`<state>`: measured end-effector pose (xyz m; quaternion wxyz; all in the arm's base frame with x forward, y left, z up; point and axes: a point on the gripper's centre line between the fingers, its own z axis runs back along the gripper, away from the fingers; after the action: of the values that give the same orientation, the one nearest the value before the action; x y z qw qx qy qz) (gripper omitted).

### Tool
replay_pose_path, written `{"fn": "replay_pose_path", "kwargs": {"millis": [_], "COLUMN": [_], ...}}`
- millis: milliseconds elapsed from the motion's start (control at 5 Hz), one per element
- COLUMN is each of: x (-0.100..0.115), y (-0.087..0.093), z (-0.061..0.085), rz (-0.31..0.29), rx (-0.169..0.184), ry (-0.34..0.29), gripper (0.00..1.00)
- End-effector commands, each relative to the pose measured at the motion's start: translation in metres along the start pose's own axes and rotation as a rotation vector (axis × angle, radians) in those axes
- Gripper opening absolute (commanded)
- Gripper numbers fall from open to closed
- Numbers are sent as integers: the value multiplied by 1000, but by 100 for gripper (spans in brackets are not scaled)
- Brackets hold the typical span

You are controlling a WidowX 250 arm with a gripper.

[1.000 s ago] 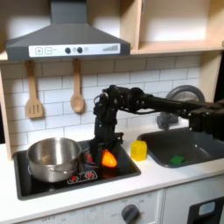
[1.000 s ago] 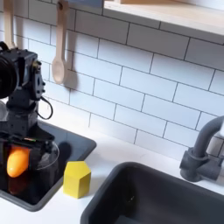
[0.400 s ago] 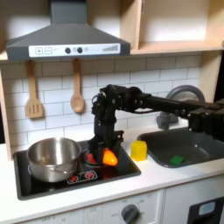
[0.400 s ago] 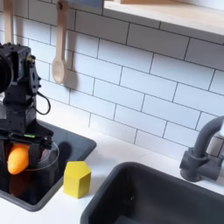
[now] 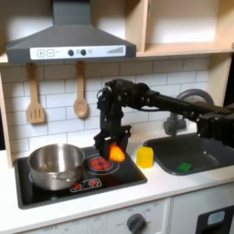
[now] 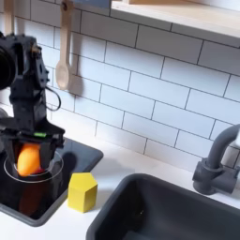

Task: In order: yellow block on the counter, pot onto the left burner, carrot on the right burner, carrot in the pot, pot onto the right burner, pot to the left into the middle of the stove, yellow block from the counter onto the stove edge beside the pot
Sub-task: 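Put the carrot in the pot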

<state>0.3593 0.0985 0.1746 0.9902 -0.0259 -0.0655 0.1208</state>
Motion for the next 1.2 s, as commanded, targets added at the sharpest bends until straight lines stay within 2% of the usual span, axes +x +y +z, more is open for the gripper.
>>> {"fn": "replay_pose_path", "kwargs": {"millis": [0, 200, 600, 1000], "x": [10, 9, 12, 14], "y": [0, 11, 40, 70], "z": [32, 41, 47, 56], "rz": [33, 56, 107, 164], "rx": [-60, -58, -70, -53], "ry": [-44, -61, -85, -106], "gripper": [0, 0, 0, 0]}}
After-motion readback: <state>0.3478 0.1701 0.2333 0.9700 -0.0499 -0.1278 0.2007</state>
